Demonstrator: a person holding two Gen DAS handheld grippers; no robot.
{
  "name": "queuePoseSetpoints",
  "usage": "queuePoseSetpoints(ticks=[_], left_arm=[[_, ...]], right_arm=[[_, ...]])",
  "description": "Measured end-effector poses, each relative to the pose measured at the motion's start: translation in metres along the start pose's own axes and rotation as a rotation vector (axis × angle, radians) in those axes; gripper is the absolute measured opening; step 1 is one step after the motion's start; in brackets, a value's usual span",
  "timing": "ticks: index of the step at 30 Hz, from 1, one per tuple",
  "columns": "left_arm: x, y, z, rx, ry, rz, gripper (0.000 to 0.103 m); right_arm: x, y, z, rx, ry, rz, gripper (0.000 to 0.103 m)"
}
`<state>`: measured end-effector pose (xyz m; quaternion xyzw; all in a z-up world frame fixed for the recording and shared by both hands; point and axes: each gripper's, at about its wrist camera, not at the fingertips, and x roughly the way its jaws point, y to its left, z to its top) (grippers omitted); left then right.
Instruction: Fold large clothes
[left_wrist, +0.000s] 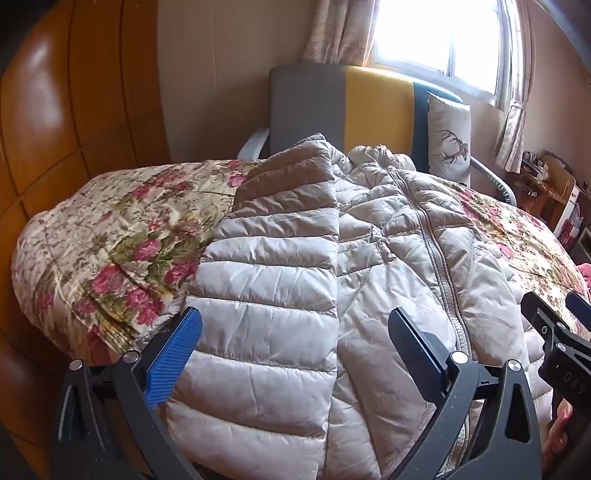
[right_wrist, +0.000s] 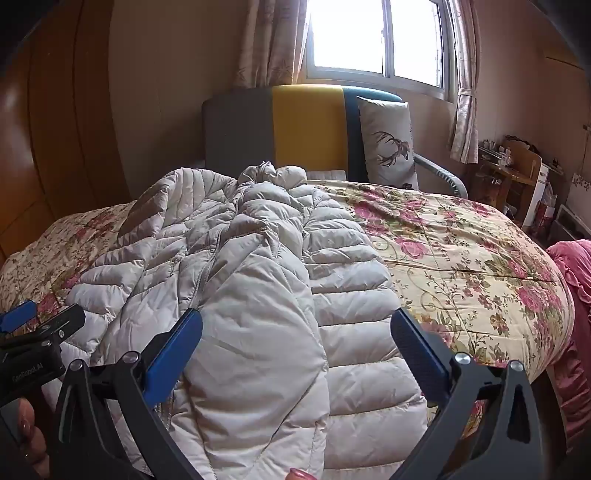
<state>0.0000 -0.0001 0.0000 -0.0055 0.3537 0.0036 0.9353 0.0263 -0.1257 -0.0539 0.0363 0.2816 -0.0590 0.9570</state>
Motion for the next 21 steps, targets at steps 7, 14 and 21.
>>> queuePoseSetpoints(ticks=[7,14,21], left_arm=[[0.0026,0.0052,-0.0029,-0.001,0.005,-0.007,0.100],[0.0054,0.0049,-0.0049,-0.012,0.024,-0.001,0.100],[0.0060,0.0046,-0.0043,-0.013,0.028,0.002,0.100]], right_arm=[[-0.0012,-0.0002,-0.0009,0.008,0.002,0.005,0.101],[-0.0004,-0.0014,-0.0020,0.005,0.006,0.003,0.101],[0.0011,-0.0005,-0.0002,0.005,0.009,0.011,0.101]])
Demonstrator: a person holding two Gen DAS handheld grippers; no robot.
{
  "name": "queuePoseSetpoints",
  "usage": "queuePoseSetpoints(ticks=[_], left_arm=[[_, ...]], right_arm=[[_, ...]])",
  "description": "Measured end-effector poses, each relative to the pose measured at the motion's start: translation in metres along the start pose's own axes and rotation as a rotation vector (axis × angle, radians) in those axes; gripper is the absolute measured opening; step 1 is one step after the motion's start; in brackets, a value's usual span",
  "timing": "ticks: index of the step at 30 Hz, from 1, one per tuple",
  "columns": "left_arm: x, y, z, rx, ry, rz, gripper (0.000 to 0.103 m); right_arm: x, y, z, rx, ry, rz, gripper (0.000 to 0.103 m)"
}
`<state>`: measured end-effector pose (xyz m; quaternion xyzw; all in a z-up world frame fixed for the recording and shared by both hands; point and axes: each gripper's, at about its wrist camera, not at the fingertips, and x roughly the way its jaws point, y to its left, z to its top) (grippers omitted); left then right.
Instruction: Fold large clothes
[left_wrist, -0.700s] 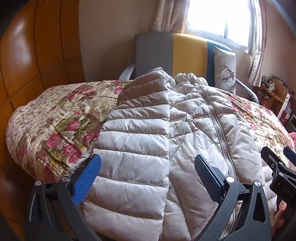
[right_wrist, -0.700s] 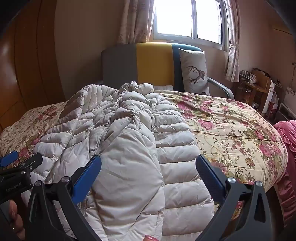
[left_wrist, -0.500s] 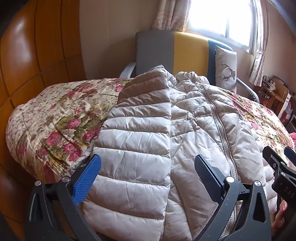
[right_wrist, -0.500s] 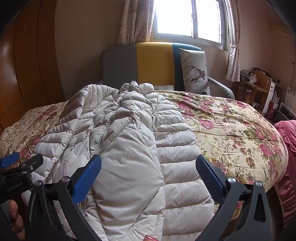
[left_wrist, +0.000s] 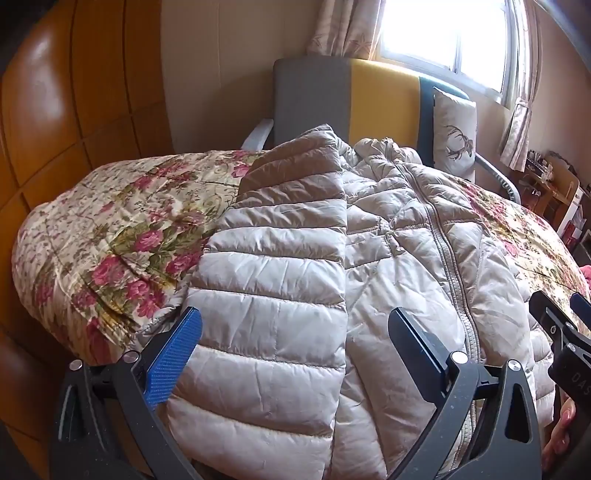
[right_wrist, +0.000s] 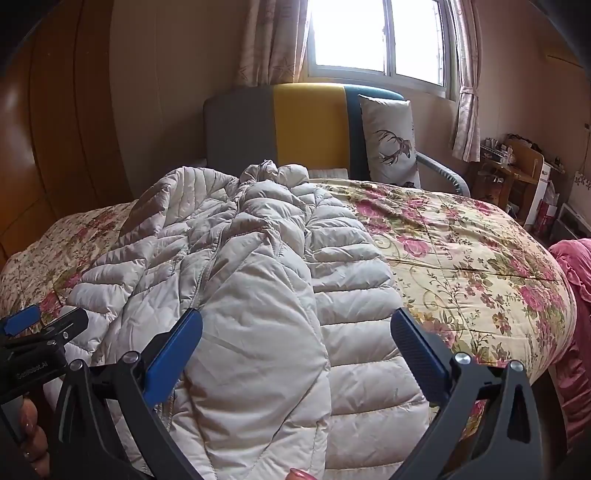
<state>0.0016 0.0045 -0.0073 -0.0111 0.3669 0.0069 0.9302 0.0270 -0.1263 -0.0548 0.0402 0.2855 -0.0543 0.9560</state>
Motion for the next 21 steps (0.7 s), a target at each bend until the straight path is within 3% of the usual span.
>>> queuePoseSetpoints(ticks=[21], left_arm=[[0.0029,0.0043,-0.0032,0.001,0.011,0.000,0.100]], right_arm=[[0.0009,-0.0005,-0.0008,0.003,0.005,0.006,0.101]])
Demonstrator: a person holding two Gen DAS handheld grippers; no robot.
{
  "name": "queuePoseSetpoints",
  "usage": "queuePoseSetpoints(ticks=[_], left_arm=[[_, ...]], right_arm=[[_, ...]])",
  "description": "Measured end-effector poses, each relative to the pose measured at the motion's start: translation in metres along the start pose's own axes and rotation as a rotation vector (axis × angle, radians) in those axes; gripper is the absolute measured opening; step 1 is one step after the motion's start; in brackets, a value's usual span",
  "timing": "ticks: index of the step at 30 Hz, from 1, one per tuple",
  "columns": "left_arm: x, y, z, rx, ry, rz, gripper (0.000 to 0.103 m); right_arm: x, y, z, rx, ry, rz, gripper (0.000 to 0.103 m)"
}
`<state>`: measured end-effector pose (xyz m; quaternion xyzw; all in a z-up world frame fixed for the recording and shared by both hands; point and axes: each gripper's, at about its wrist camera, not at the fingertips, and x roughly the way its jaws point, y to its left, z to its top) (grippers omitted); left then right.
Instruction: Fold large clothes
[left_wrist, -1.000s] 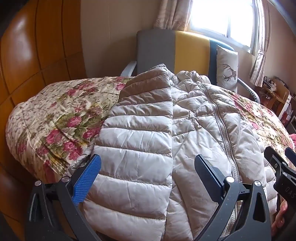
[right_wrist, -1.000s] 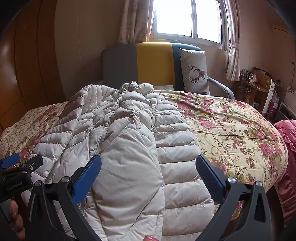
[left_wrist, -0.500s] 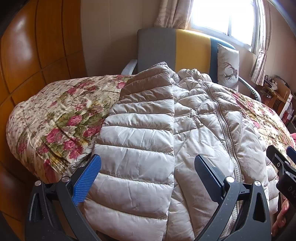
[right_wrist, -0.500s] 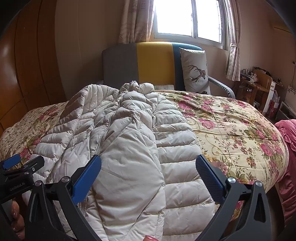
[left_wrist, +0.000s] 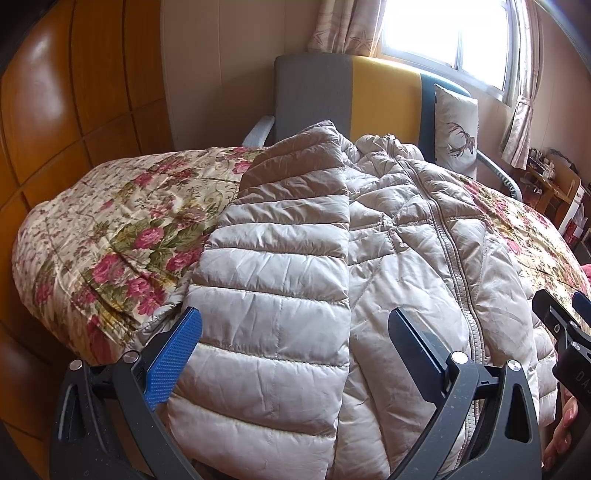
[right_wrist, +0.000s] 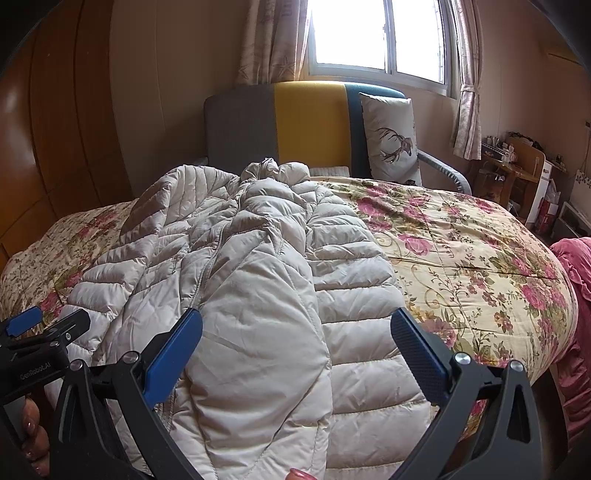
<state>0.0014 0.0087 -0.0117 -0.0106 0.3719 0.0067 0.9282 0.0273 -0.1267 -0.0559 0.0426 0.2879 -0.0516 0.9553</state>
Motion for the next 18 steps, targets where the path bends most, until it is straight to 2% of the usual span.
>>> queuePoseSetpoints(ticks=[18], left_arm=[[0.0002,-0.0004,0.0005,0.000,0.002,0.000,0.100]], right_arm=[[0.0010,-0.0001,-0.0003,-0.004,0.005,0.002,0.101]])
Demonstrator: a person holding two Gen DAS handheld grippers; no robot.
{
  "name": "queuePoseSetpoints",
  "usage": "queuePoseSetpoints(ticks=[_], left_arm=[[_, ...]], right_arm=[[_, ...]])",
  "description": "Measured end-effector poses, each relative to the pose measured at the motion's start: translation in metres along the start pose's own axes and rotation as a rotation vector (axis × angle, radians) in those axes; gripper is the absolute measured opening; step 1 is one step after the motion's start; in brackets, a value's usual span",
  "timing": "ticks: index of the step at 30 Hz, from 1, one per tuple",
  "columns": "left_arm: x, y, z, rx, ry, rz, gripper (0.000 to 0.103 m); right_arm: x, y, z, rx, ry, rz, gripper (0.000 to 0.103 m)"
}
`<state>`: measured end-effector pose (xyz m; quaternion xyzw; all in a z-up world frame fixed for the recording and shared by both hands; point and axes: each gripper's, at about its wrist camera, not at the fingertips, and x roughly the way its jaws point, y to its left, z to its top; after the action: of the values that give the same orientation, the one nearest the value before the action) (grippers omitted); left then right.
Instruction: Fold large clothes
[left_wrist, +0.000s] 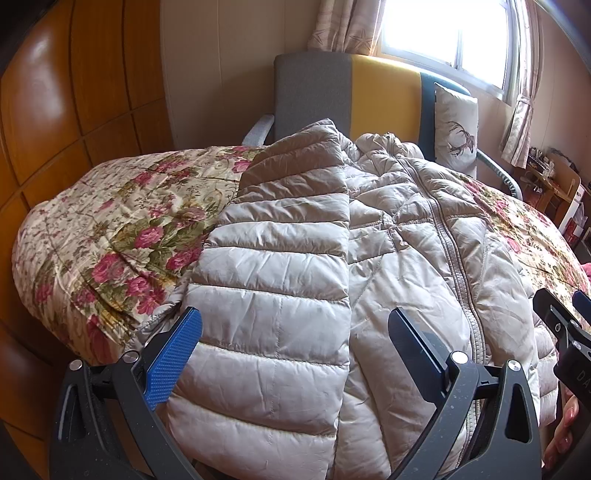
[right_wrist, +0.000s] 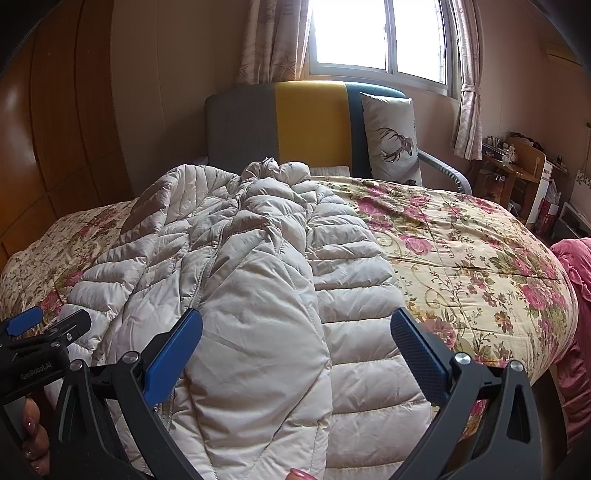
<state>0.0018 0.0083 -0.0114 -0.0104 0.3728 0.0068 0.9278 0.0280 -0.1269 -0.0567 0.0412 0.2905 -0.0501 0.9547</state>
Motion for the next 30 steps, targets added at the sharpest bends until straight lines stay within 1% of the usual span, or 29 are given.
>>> queuePoseSetpoints(ticks=[24,28,30], left_arm=[[0.0009,-0.0001,-0.0014,0.002,0.005,0.003,0.100],[0.0017,0.0002,-0.0024,0.001,0.009,0.003,0.100],[0.0036,-0.0004,-0.0029,0.004,0.020,-0.001,0.100]], right_arm=[[-0.0016,-0.0003,0.0001,-0.002,-0.006,0.007,0.101],[-0.0029,0.0000,0.0013,-0.011,-0.014,0.008,0.101],[-0.0044,-0.0003,0.0042,-0.028,-0.033,-0.004,0.101]])
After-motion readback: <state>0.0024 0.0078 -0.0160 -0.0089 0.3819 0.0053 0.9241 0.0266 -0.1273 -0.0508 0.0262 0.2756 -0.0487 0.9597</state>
